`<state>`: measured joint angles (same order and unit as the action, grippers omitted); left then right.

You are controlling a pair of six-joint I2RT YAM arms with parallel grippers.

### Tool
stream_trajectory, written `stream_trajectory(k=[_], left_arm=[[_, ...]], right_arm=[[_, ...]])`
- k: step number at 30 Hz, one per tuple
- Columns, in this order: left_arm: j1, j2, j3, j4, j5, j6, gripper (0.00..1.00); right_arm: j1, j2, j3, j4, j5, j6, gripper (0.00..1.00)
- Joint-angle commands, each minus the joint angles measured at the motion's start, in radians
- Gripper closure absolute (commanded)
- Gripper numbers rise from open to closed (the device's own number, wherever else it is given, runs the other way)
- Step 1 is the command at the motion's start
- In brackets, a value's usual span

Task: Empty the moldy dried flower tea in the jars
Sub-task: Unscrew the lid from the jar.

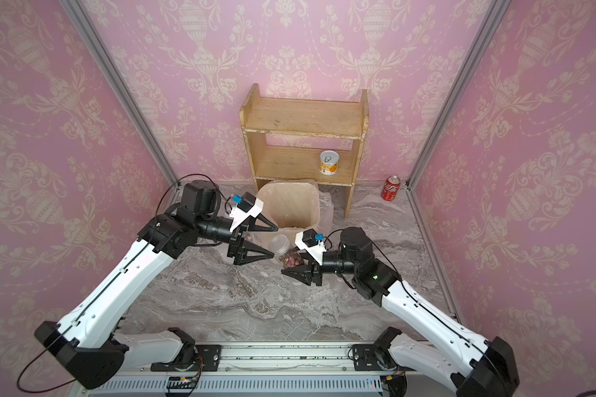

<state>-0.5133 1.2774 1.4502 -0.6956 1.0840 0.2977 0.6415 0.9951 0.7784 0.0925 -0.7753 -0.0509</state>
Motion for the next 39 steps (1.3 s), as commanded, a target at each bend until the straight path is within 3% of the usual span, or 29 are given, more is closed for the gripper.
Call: stream_trajectory(k=[1,16,19,23,26,33,37,39], left_arm=[[-0.019,0.001,-0.004,0.001,0.007,0.012,0.1],[-0.049,0.028,0.009,-0.032,-0.056,0.046,0.21],[-0.05,0.028,0.009,-0.027,-0.059,0.044,0.31],[-0.06,0.03,0.006,-0.02,-0.086,0.031,0.52],[-0.072,0.037,0.008,-0.011,-0.11,-0.014,0.57],[-0.127,0.094,0.099,0.007,-0.24,-0.31,0.68],[-0.184,0.149,0.193,-0.023,-0.492,-0.622,0.92],[-0.202,0.17,0.237,-0.055,-0.586,-0.765,0.97]], right_arm=[[-0.005,0.003,0.01,0.013,-0.023,0.015,0.81],[-0.005,0.007,0.021,0.001,-0.016,0.015,0.81],[-0.005,0.007,0.021,0.0,-0.016,0.016,0.81],[-0.005,0.007,0.021,-0.005,-0.012,0.012,0.81],[-0.005,0.004,0.025,-0.02,0.002,0.0,0.81],[-0.005,-0.002,0.039,-0.081,0.087,-0.051,0.81],[-0.003,-0.011,0.028,-0.082,0.17,-0.079,0.81],[-0.002,-0.012,0.021,-0.081,0.208,-0.094,0.81]])
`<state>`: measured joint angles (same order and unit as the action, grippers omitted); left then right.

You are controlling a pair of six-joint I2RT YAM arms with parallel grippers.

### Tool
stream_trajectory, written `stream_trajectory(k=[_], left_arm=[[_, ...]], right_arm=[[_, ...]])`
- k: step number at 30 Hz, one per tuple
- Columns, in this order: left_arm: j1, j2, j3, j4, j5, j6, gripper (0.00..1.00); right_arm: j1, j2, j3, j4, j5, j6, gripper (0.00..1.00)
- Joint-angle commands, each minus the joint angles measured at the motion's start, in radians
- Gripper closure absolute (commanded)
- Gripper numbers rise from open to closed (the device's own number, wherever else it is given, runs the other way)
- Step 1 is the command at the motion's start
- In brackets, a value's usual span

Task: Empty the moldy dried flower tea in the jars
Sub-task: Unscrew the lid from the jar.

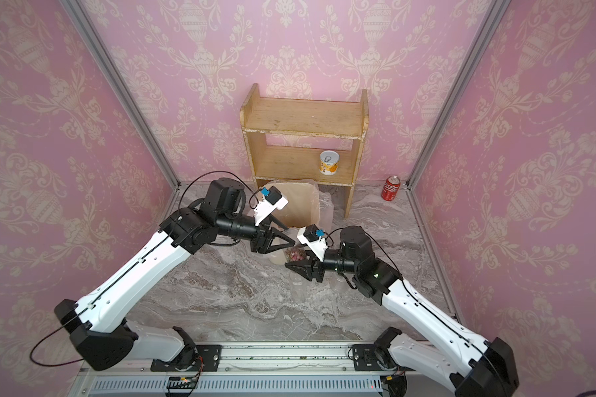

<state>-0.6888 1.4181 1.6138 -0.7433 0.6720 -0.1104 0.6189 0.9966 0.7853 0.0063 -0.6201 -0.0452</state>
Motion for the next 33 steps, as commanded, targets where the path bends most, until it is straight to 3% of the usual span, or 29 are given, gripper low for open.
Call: stream_trajectory(k=[1,5,13,18,19,27,30,33], left_arm=[[-0.037,0.031,0.084,-0.002,-0.184,-0.402,0.96],[-0.056,-0.013,0.038,0.106,-0.2,-0.5,0.88],[-0.057,-0.016,0.041,0.12,-0.202,-0.525,0.84],[-0.058,-0.022,0.029,0.15,-0.126,-0.457,0.59],[-0.057,-0.026,0.022,0.164,-0.103,-0.439,0.5],[-0.052,-0.08,-0.034,0.175,-0.007,-0.183,0.15],[-0.033,-0.098,-0.027,0.094,0.058,-0.014,0.05],[0.006,-0.119,-0.02,-0.019,0.087,0.199,0.01]], right_arm=[[0.021,-0.015,0.01,0.006,0.072,-0.109,0.81],[0.024,-0.02,-0.011,0.028,0.131,-0.122,0.81],[0.037,-0.023,-0.023,0.03,0.161,-0.14,0.82],[0.038,-0.028,-0.023,0.032,0.153,-0.131,0.82],[0.038,-0.029,-0.023,0.034,0.153,-0.13,0.82],[0.039,-0.04,-0.029,0.034,0.154,-0.118,0.82],[0.039,-0.047,-0.032,0.035,0.15,-0.113,0.82],[0.038,-0.054,-0.034,0.036,0.131,-0.11,0.82]])
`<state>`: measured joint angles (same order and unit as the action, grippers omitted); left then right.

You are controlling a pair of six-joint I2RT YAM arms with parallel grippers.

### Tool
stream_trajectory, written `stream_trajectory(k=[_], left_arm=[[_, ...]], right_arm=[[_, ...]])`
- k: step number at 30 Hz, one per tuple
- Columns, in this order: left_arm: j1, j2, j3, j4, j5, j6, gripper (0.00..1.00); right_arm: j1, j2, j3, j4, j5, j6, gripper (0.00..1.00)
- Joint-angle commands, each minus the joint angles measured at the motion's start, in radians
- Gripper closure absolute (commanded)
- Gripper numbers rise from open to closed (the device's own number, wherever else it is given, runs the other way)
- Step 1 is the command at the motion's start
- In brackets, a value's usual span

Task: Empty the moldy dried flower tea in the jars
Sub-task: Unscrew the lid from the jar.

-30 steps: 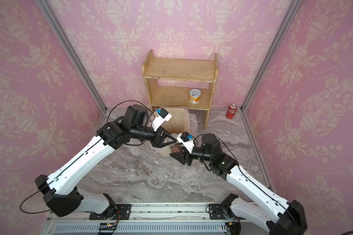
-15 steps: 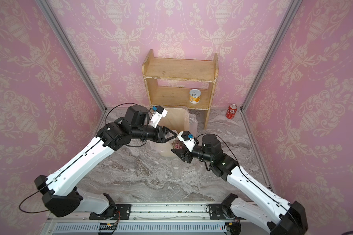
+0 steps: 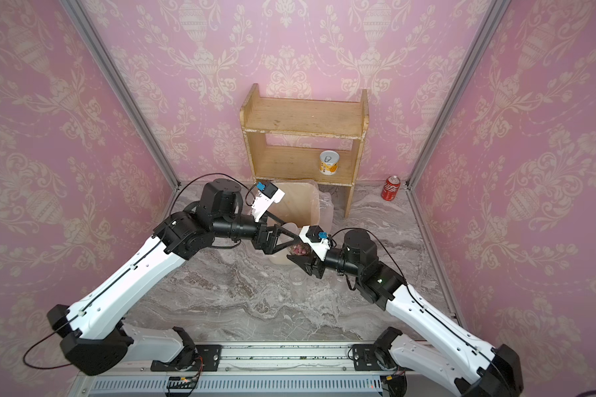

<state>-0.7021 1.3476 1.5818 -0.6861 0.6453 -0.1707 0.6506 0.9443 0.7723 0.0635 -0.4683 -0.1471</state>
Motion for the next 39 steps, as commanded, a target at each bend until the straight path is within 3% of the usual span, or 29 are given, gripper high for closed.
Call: stream_trajectory(k=[1,4,8,16,30,36,39], left_arm=[[0.028,-0.059,0.011,-0.107,0.114,0.33,0.01],[0.049,-0.087,-0.002,-0.165,0.159,0.495,0.01],[0.069,-0.135,-0.074,-0.138,0.249,0.618,0.01],[0.133,-0.131,-0.166,-0.047,0.355,0.67,0.02],[0.13,-0.077,-0.202,0.016,0.446,0.65,0.09],[0.125,-0.058,-0.192,-0.004,0.452,0.652,0.17],[0.124,-0.057,-0.19,-0.01,0.445,0.655,0.3]], right_arm=[[0.007,-0.002,-0.021,-0.022,-0.036,-0.005,0.82],[0.007,-0.003,-0.014,-0.028,-0.105,0.007,0.82],[0.006,0.005,0.002,-0.044,-0.206,0.023,0.82],[0.001,0.026,0.031,-0.079,-0.342,0.017,0.83],[-0.001,0.06,0.053,-0.1,-0.367,0.014,0.83],[-0.001,0.066,0.055,-0.102,-0.368,0.014,0.83],[-0.001,0.065,0.057,-0.105,-0.364,0.013,0.83]])
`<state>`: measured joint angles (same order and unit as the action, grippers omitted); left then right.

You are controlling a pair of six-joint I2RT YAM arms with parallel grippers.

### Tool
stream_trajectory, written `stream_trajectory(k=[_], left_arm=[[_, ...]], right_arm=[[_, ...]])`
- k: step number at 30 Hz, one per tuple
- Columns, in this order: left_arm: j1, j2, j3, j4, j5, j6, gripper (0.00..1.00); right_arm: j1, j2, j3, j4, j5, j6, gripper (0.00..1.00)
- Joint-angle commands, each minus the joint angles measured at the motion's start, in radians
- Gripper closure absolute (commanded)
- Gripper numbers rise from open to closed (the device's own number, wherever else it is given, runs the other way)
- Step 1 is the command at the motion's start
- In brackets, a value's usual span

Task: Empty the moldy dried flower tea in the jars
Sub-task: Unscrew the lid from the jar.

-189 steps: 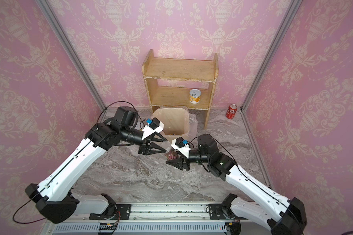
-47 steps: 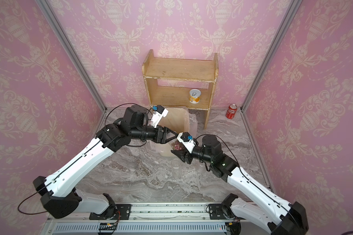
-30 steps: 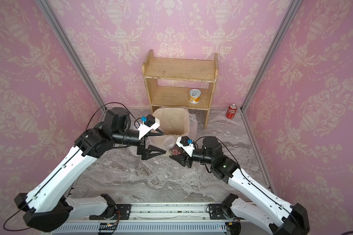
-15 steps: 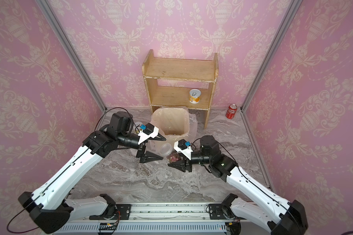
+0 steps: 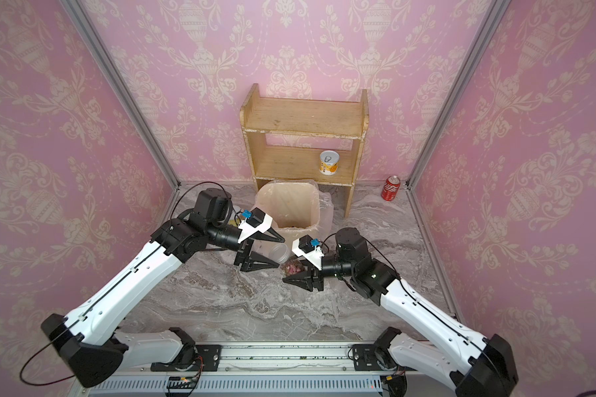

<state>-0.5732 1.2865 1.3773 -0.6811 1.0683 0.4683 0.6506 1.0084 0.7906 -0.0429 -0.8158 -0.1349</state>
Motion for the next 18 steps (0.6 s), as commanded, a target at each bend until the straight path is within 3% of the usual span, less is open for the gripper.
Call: stream_trajectory(k=[1,5,8,13,18], left_arm=[[-0.006,0.005,0.015,-0.014,0.017,0.017,0.33],[-0.012,0.005,0.013,-0.017,-0.007,0.014,0.42],[-0.016,-0.003,0.002,0.012,-0.028,-0.011,0.55],[-0.045,-0.027,-0.031,0.163,-0.113,-0.207,0.63],[-0.116,0.014,0.028,0.157,-0.318,-0.415,0.73]], right_arm=[[0.0,0.001,0.039,0.001,-0.017,0.0,0.83],[0.0,0.003,0.042,-0.007,-0.014,-0.002,0.83],[-0.002,0.001,0.044,-0.013,0.002,-0.007,0.83],[0.0,-0.003,0.039,-0.018,0.086,-0.029,0.83],[0.003,-0.005,0.019,0.018,0.206,-0.04,0.83]])
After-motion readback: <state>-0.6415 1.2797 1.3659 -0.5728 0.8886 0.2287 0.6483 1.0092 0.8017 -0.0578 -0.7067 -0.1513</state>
